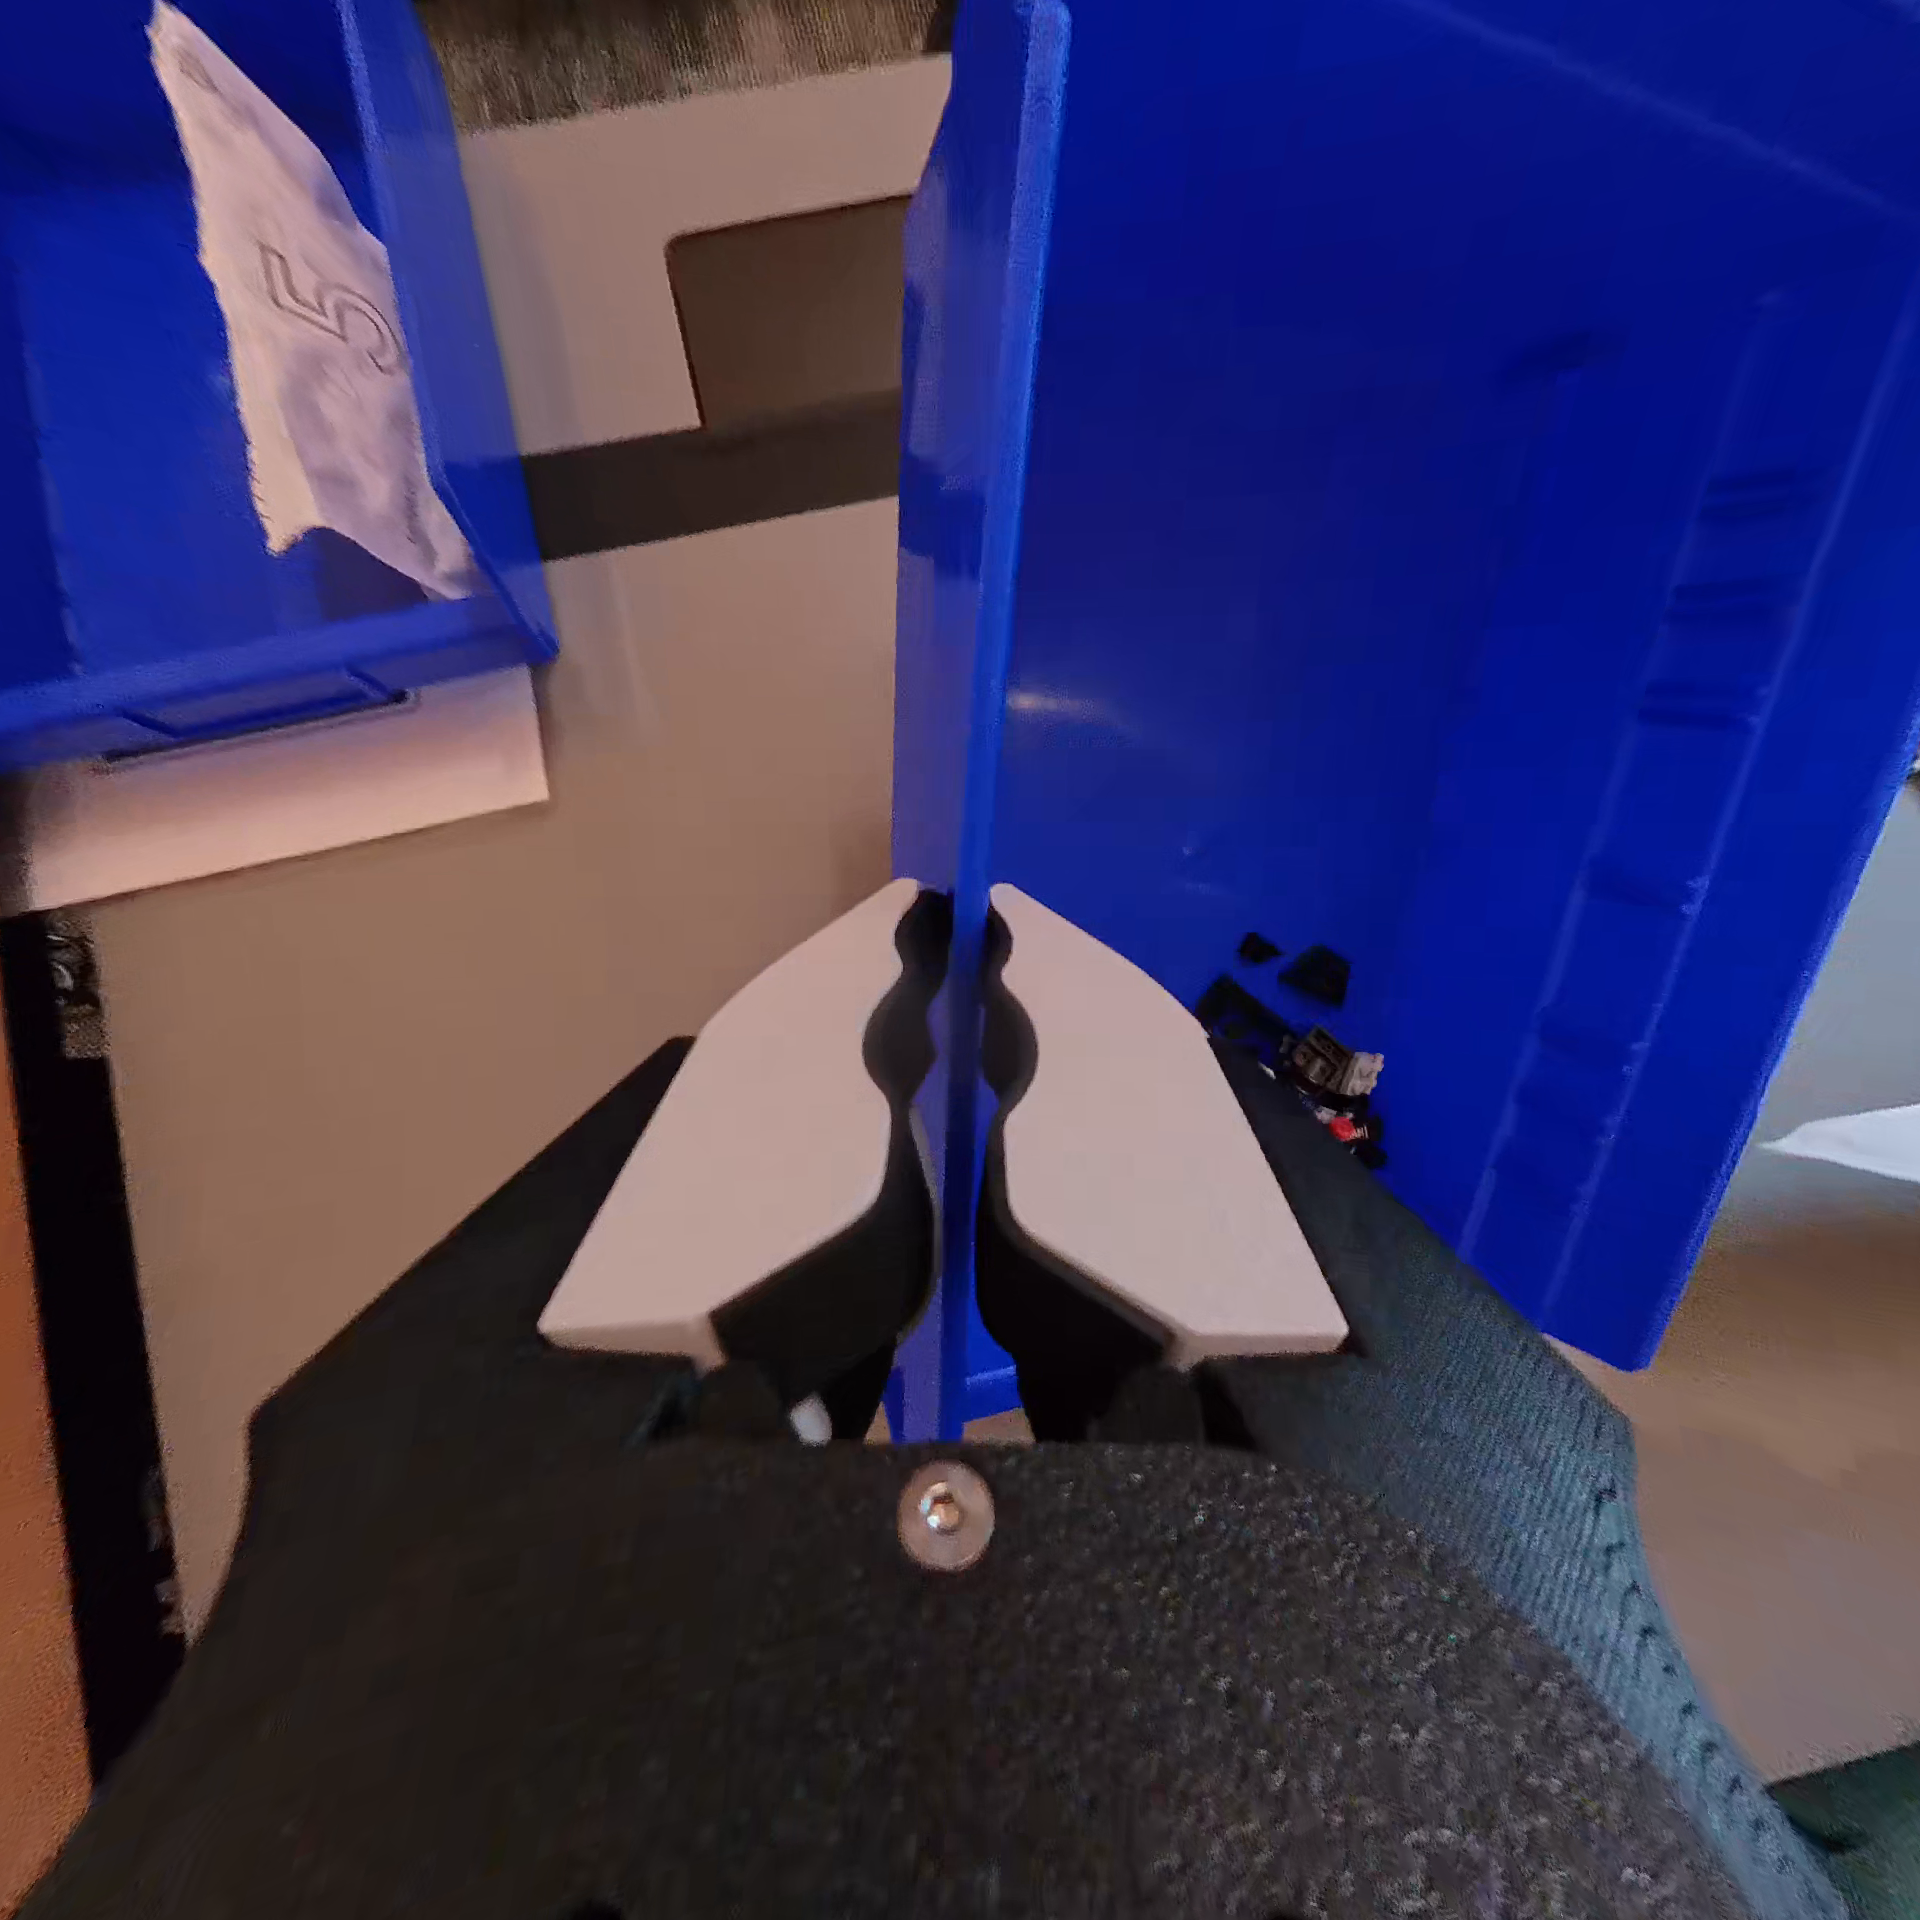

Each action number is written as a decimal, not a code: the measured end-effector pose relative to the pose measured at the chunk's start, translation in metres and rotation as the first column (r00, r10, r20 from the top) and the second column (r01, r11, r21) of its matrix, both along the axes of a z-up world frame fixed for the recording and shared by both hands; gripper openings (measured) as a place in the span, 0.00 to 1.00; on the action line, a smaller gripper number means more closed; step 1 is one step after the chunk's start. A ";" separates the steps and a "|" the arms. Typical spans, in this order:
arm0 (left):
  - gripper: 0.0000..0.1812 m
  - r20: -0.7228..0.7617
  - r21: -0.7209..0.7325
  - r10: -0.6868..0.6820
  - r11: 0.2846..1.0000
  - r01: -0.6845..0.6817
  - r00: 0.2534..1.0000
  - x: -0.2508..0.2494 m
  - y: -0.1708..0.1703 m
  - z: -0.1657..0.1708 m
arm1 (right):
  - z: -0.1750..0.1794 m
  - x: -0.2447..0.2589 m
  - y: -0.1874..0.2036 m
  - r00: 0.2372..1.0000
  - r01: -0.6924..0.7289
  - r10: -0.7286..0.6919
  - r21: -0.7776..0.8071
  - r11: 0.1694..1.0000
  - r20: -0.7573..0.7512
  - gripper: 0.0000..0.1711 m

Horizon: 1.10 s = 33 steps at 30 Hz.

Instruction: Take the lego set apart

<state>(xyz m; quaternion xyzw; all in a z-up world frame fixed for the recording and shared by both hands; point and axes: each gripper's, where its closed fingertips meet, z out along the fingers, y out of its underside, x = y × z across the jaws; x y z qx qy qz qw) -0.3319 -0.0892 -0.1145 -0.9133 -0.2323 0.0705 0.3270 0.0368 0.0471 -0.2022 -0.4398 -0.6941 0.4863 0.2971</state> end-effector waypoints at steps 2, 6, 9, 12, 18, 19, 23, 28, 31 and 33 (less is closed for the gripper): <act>0.03 -0.029 0.010 0.005 1.000 -0.005 1.000 -0.001 -0.002 0.011 | 0.000 -0.001 -0.006 1.000 -0.013 0.013 -0.019 1.000 0.004 0.00; 0.03 -0.042 0.028 0.030 0.999 -0.029 0.999 -0.003 -0.007 0.024 | -0.004 -0.003 -0.024 0.997 -0.065 0.066 -0.064 0.996 0.027 0.00; 0.03 -0.052 0.046 0.038 0.998 -0.036 0.998 -0.004 -0.010 0.033 | -0.009 -0.007 -0.044 0.990 -0.124 0.129 -0.089 0.988 0.054 0.00; 0.04 -0.129 0.069 0.037 0.997 -0.028 0.991 0.000 -0.014 0.053 | -0.016 -0.013 -0.061 0.981 -0.169 0.174 -0.070 0.983 0.083 0.00; 0.03 -0.245 0.105 0.041 0.994 -0.016 0.969 0.007 -0.017 0.078 | -0.024 -0.029 -0.083 0.964 -0.222 0.230 -0.073 0.972 0.136 0.00; 0.03 -0.230 0.116 0.045 0.993 -0.019 0.972 0.006 -0.017 0.078 | -0.025 -0.032 -0.086 0.962 -0.227 0.236 -0.075 0.971 0.141 0.00; 0.03 -0.277 0.122 0.109 0.989 -0.078 0.955 -0.010 -0.028 0.084 | -0.026 -0.036 -0.096 0.956 -0.244 0.252 -0.069 0.967 0.153 0.00; 0.03 -0.355 0.119 0.125 0.989 -0.088 0.927 -0.012 -0.034 0.096 | -0.028 -0.041 -0.101 0.953 -0.249 0.257 -0.064 0.966 0.163 0.00; 0.03 -0.362 0.145 0.137 0.985 -0.089 0.922 -0.012 -0.039 0.109 | -0.026 -0.046 -0.106 0.949 -0.261 0.268 -0.067 0.963 0.165 0.00; 0.03 -0.358 0.171 0.144 0.981 -0.087 0.923 -0.011 -0.047 0.121 | -0.024 -0.048 -0.109 0.947 -0.270 0.277 -0.065 0.961 0.164 0.00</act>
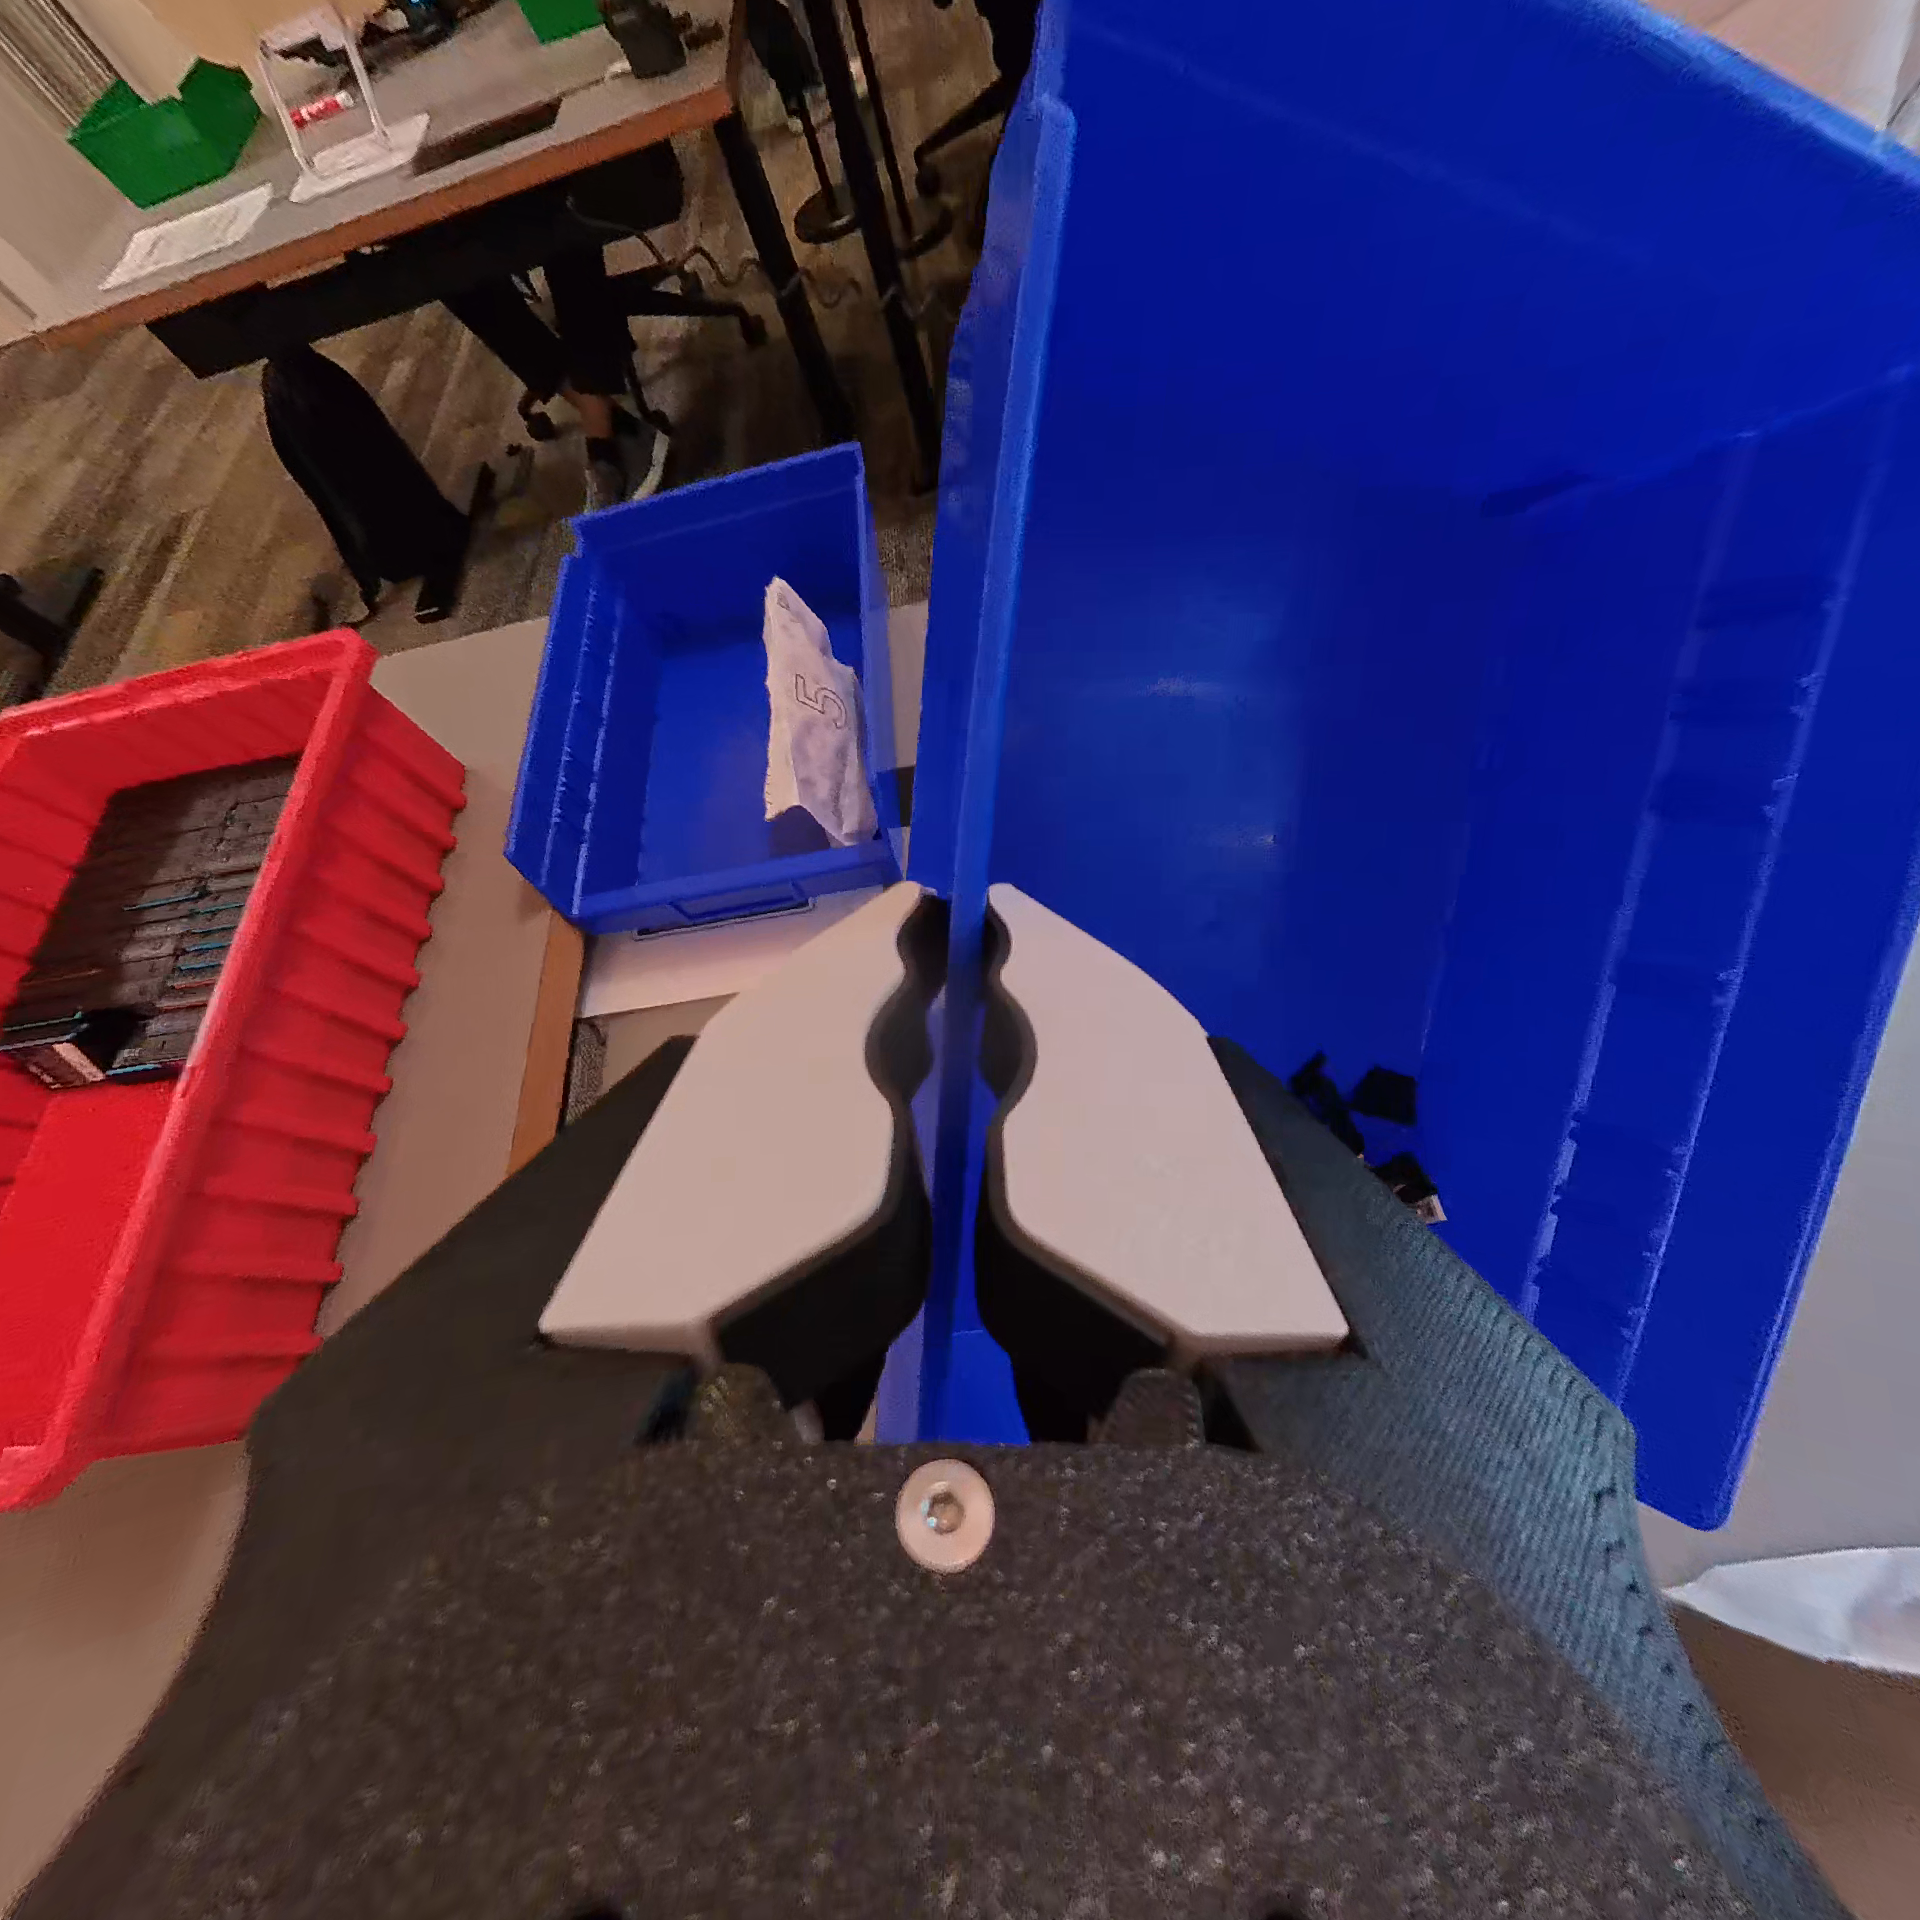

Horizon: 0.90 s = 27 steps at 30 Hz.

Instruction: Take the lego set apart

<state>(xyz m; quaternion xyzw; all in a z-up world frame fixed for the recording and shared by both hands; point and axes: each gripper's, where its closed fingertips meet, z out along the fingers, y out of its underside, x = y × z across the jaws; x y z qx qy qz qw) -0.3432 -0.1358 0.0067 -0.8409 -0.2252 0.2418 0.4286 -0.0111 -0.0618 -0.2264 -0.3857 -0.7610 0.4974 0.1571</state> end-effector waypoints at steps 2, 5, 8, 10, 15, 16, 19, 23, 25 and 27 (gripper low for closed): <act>0.03 -0.020 0.017 0.002 1.000 -0.002 1.000 0.003 -0.005 0.012 | -0.001 -0.002 -0.001 1.000 -0.004 0.004 0.003 1.000 0.003 0.00; 0.03 -0.027 0.026 -0.041 0.999 0.041 0.999 0.017 0.003 0.018 | -0.004 -0.007 0.000 1.000 0.007 -0.007 -0.007 1.000 0.022 0.00; 0.03 -0.047 0.042 -0.089 0.995 0.091 0.995 0.037 0.022 0.021 | -0.007 -0.013 0.004 0.998 0.031 -0.031 -0.001 1.000 0.046 0.00; 0.03 -0.053 0.057 -0.126 0.990 0.129 0.991 0.050 0.040 0.019 | -0.008 -0.016 0.006 0.997 0.050 -0.050 0.001 0.999 0.065 0.00; 0.03 -0.012 0.130 -0.226 0.965 0.226 0.974 0.078 0.085 0.011 | -0.011 -0.018 0.013 0.992 0.083 -0.081 -0.011 0.996 0.098 0.00; 0.03 -0.012 0.138 -0.242 0.961 0.241 0.970 0.083 0.093 0.010 | -0.010 -0.017 0.014 0.991 0.088 -0.086 -0.018 0.996 0.101 0.00; 0.03 -0.006 0.165 -0.289 0.944 0.286 0.957 0.099 0.112 0.007 | -0.009 -0.018 0.020 0.990 0.106 -0.103 -0.027 0.994 0.099 0.00; 0.03 -0.006 0.176 -0.315 0.934 0.311 0.949 0.112 0.122 0.000 | -0.009 -0.019 0.030 0.985 0.137 -0.132 -0.036 0.990 0.107 0.00; 0.03 -0.001 0.180 -0.315 0.934 0.310 0.949 0.113 0.123 -0.003 | -0.010 -0.018 0.033 0.985 0.141 -0.136 -0.035 0.989 0.105 0.00; 0.03 0.016 0.186 -0.315 0.933 0.307 0.949 0.111 0.122 -0.007 | -0.011 -0.017 0.036 0.984 0.145 -0.141 -0.035 0.989 0.105 0.00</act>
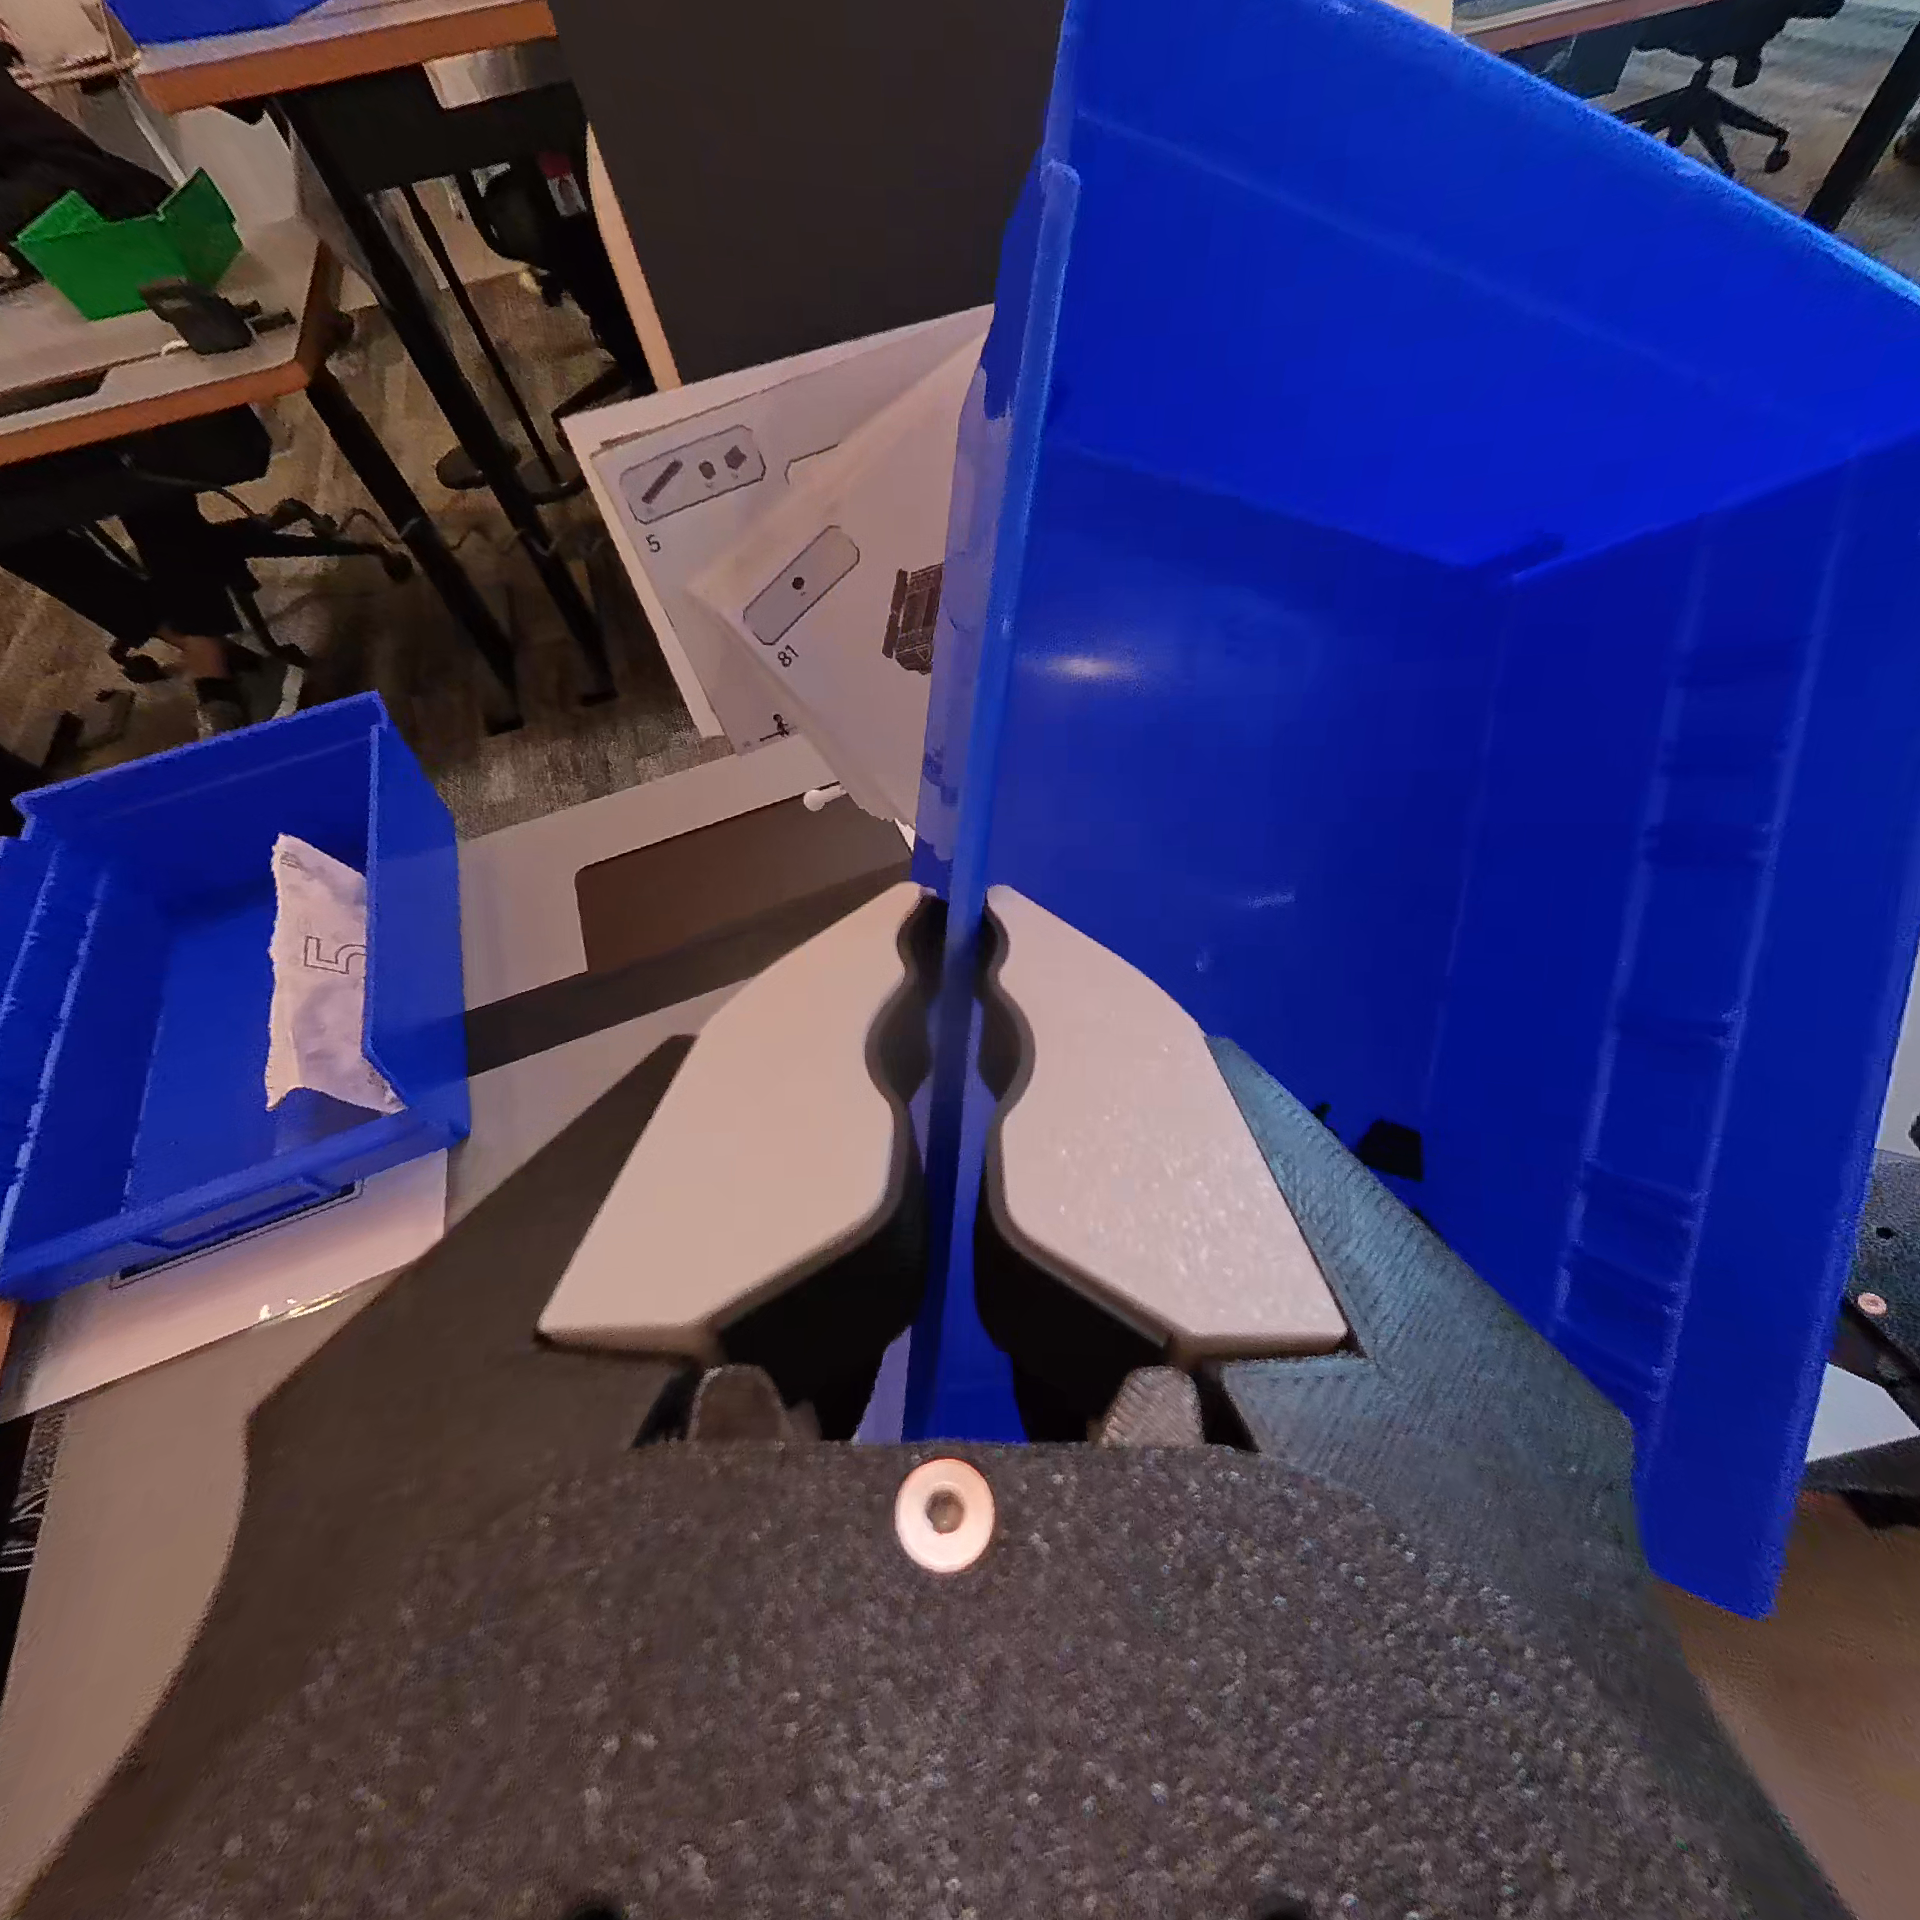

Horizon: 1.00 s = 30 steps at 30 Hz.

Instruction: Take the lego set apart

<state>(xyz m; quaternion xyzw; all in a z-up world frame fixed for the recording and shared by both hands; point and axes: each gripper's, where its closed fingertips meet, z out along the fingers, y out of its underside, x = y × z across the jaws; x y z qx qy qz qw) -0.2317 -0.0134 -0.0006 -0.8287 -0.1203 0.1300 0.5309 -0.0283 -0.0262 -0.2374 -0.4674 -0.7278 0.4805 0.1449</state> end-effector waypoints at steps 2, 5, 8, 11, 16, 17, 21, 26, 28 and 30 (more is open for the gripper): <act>0.03 0.014 0.009 0.002 1.000 -0.003 1.000 -0.002 -0.002 -0.001 | -0.001 0.000 0.001 1.000 0.002 -0.002 -0.007 1.000 0.005 0.00; 0.04 0.038 0.033 0.001 0.999 -0.002 0.999 -0.006 -0.007 0.004 | 0.000 0.000 0.001 1.000 0.000 0.000 -0.003 1.000 0.004 0.00; 0.04 0.054 0.047 0.001 0.999 -0.003 0.999 -0.009 -0.011 0.010 | 0.000 0.000 0.000 1.000 -0.001 0.001 -0.002 1.000 0.004 0.00; 0.04 0.073 0.046 -0.023 0.999 0.020 0.997 -0.006 -0.013 0.010 | -0.001 0.000 0.000 1.000 -0.001 0.002 -0.001 1.000 0.005 0.00; 0.03 0.084 0.026 -0.035 0.999 0.033 0.996 -0.001 -0.012 -0.001 | -0.001 0.000 -0.001 1.000 -0.001 0.001 0.001 1.000 0.004 0.00; 0.03 0.082 0.021 -0.033 0.999 0.032 0.996 -0.001 -0.012 -0.003 | 0.000 0.000 -0.001 1.000 -0.002 0.002 0.001 1.000 0.004 0.00; 0.04 0.059 0.011 -0.006 1.000 0.006 0.998 -0.004 -0.011 -0.007 | 0.000 0.001 -0.003 1.000 -0.008 0.008 0.004 1.000 -0.001 0.00; 0.04 0.081 0.022 0.010 1.000 -0.012 0.997 -0.013 -0.009 -0.009 | 0.001 0.002 -0.007 0.998 -0.041 0.044 0.063 0.997 -0.049 0.00; 0.03 0.072 0.021 0.028 0.999 -0.030 0.997 -0.016 -0.007 -0.011 | 0.002 0.003 -0.010 0.994 -0.056 0.066 0.107 0.993 -0.085 0.00; 0.03 0.048 0.022 0.053 0.998 -0.054 0.997 -0.017 -0.007 -0.014 | 0.003 0.004 -0.013 0.990 -0.068 0.085 0.146 0.987 -0.111 0.00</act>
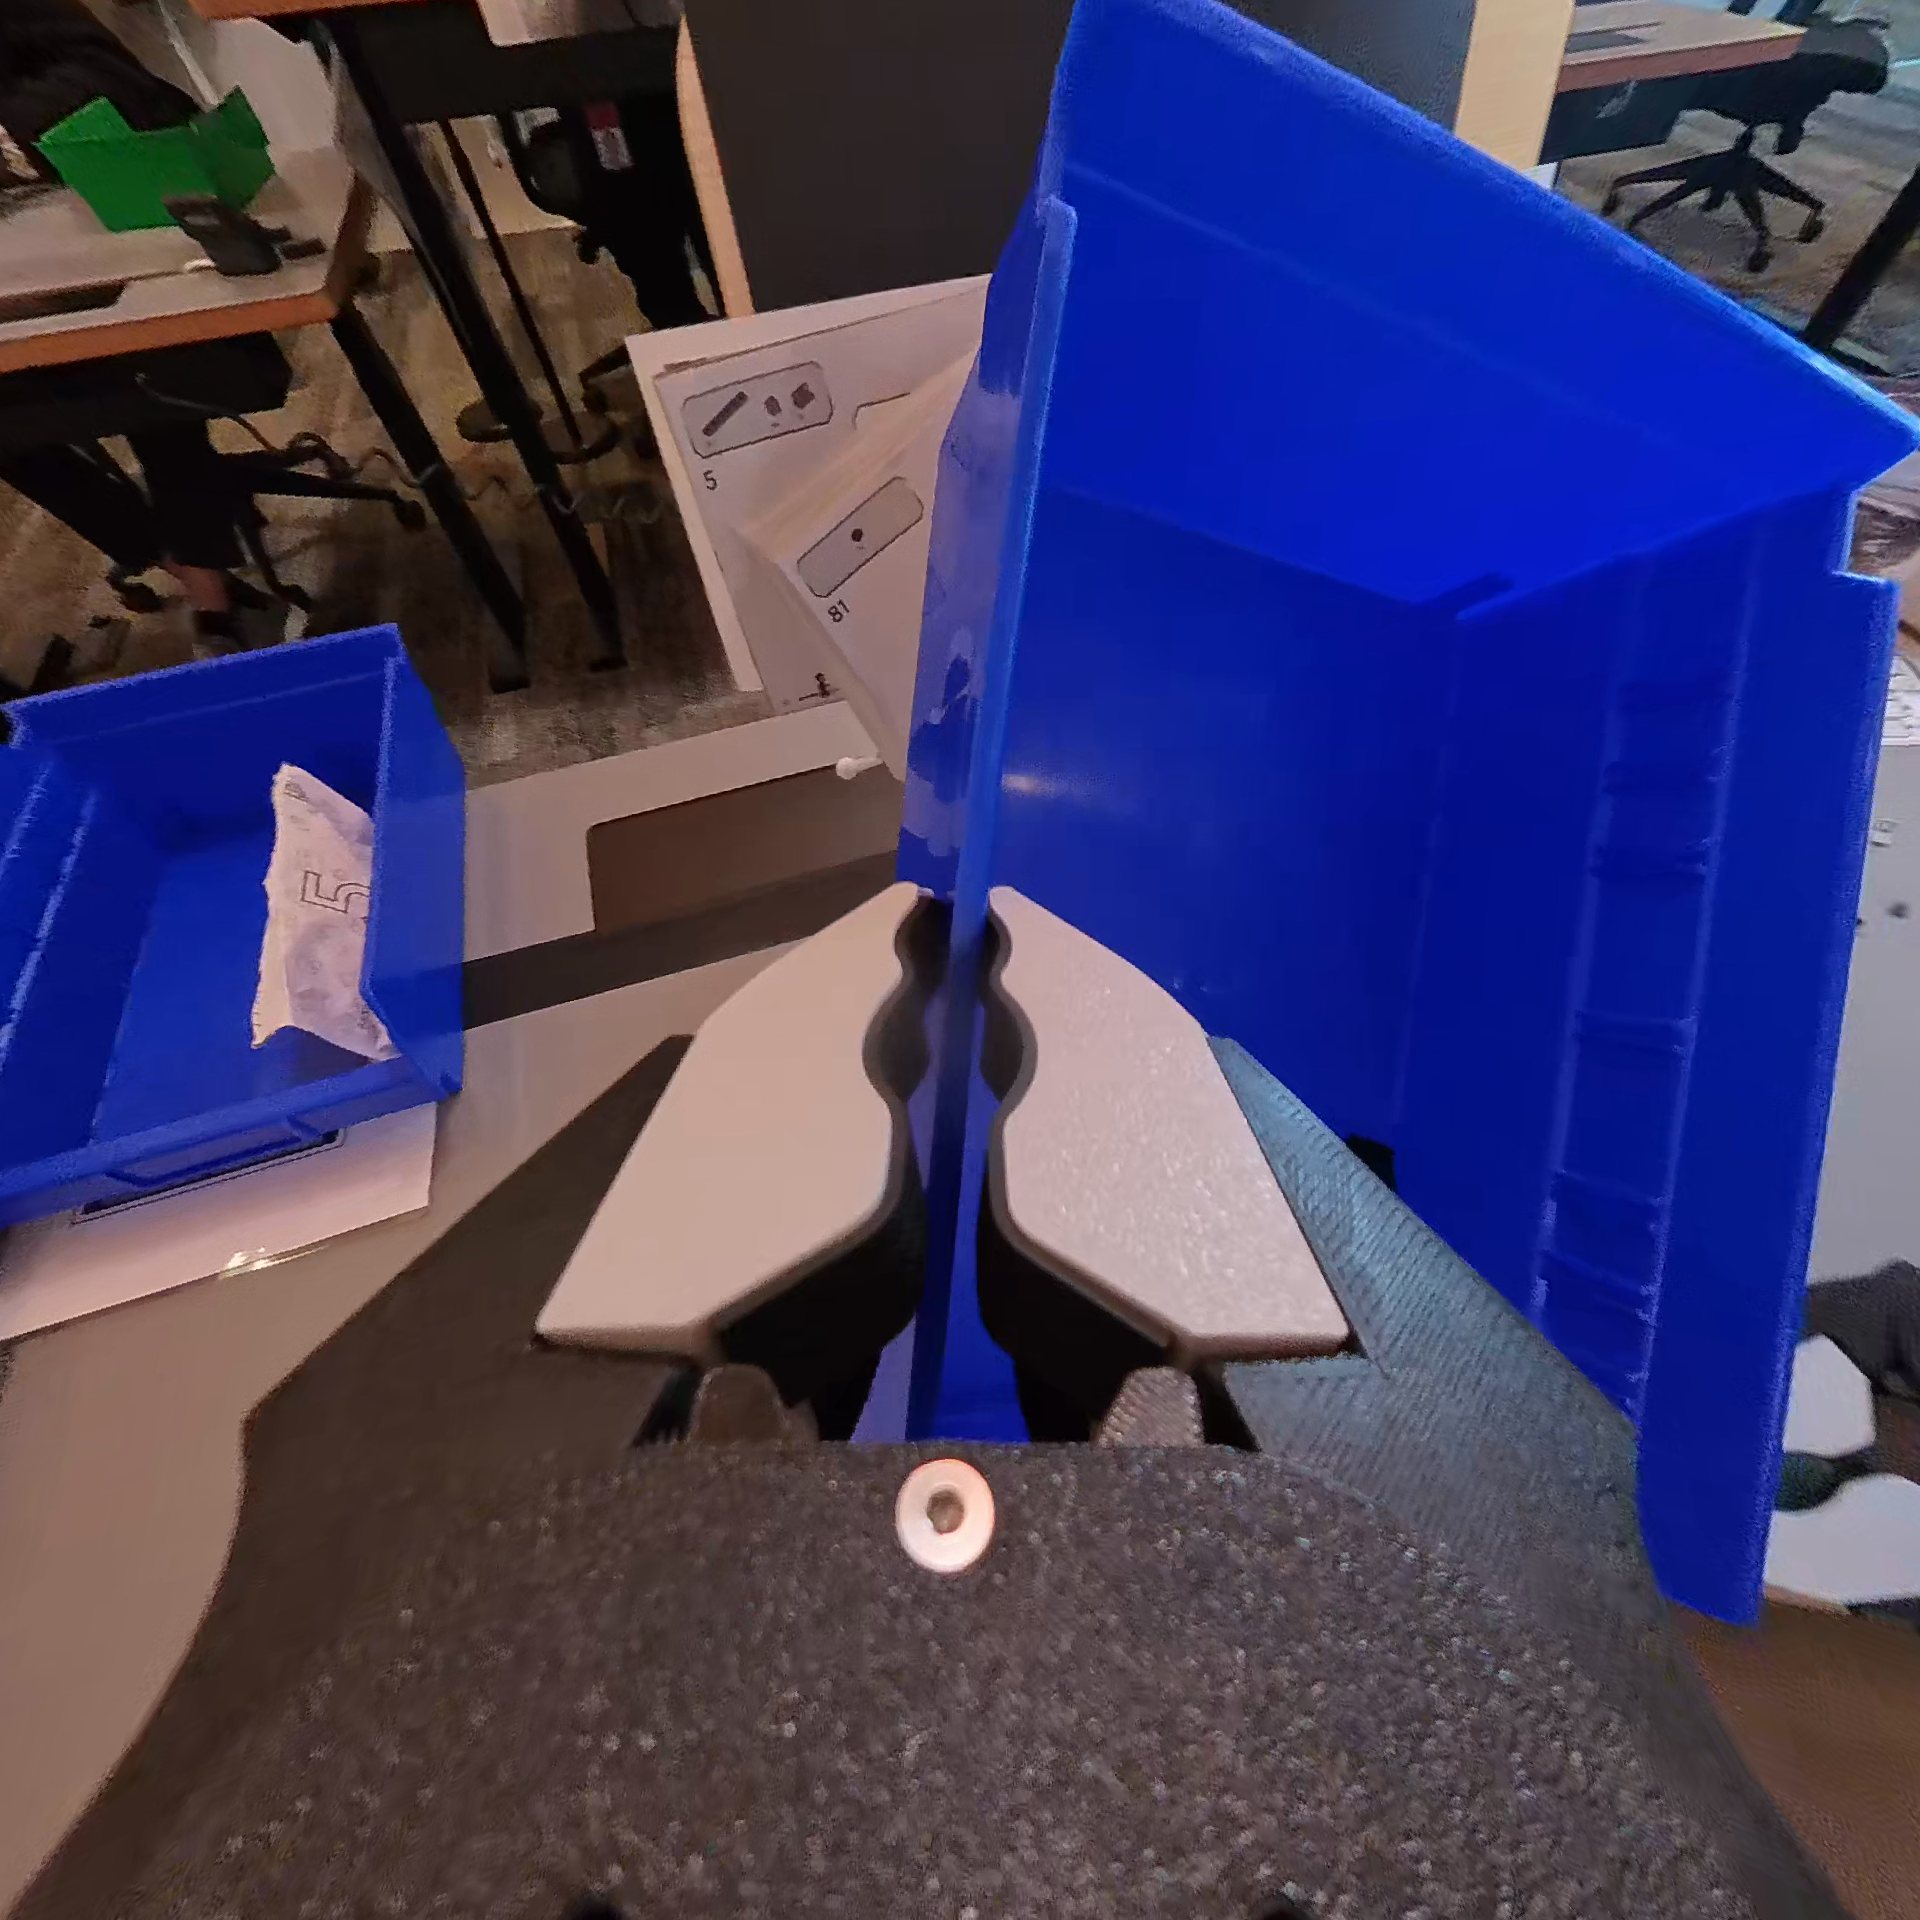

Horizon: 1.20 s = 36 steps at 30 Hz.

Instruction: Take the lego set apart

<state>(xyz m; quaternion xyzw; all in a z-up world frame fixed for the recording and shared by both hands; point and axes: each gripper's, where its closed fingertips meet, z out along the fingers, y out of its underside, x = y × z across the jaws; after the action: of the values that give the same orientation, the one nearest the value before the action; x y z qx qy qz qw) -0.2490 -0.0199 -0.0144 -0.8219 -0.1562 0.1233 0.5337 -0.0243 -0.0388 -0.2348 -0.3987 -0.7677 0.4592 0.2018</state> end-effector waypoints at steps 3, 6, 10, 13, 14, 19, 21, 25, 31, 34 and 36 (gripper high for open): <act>0.03 -0.076 -0.006 0.056 0.998 -0.056 0.996 -0.001 -0.002 -0.003 | 0.000 0.001 -0.003 0.999 -0.020 0.021 0.031 0.999 -0.032 0.00; 0.03 -0.151 0.008 0.095 0.995 -0.095 0.984 0.006 -0.004 -0.001 | 0.000 0.001 -0.003 0.998 -0.021 0.024 0.058 0.998 -0.053 0.00; 0.03 -0.267 0.040 0.151 0.988 -0.146 0.952 0.023 -0.008 0.005 | 0.001 -0.001 -0.003 0.997 -0.012 0.019 0.085 0.996 -0.081 0.00; 0.03 -0.325 0.073 0.188 0.982 -0.174 0.927 0.032 -0.013 0.011 | 0.002 -0.001 -0.004 0.996 -0.005 0.013 0.087 0.996 -0.089 0.00; 0.03 -0.342 0.076 0.203 0.979 -0.188 0.918 0.033 -0.015 0.012 | 0.002 -0.001 -0.003 0.996 -0.002 0.011 0.092 0.996 -0.094 0.00; 0.03 -0.424 0.088 0.271 0.962 -0.258 0.864 0.036 -0.028 0.018 | 0.003 -0.002 -0.001 0.995 0.016 -0.006 0.097 0.995 -0.103 0.00; 0.03 -0.459 0.105 0.284 0.958 -0.265 0.842 0.042 -0.029 0.021 | 0.002 -0.003 -0.001 0.995 0.018 -0.009 0.091 0.996 -0.099 0.00; 0.03 -0.538 0.157 0.317 0.948 -0.277 0.781 0.055 -0.028 0.032 | -0.001 -0.005 -0.002 0.995 0.021 -0.010 0.118 0.993 -0.097 0.01; 0.03 -0.550 0.170 0.333 0.942 -0.288 0.766 0.055 -0.026 0.028 | -0.001 -0.007 0.001 0.997 0.034 -0.026 0.104 0.994 -0.079 0.00; 0.03 -0.540 0.171 0.333 0.943 -0.286 0.773 0.057 -0.028 0.024 | -0.004 -0.007 0.000 0.998 0.035 -0.029 0.089 0.995 -0.062 0.00; 0.03 -0.530 0.181 0.329 0.944 -0.275 0.782 0.058 -0.029 0.026 | -0.003 -0.007 -0.001 0.998 0.033 -0.029 0.082 0.996 -0.056 0.00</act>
<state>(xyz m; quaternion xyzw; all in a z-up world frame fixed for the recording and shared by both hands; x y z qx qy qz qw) -0.1907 -0.0493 0.0113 -0.6892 -0.1307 0.4320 0.5669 -0.0311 -0.0397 -0.2380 -0.3894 -0.7740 0.4346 0.2460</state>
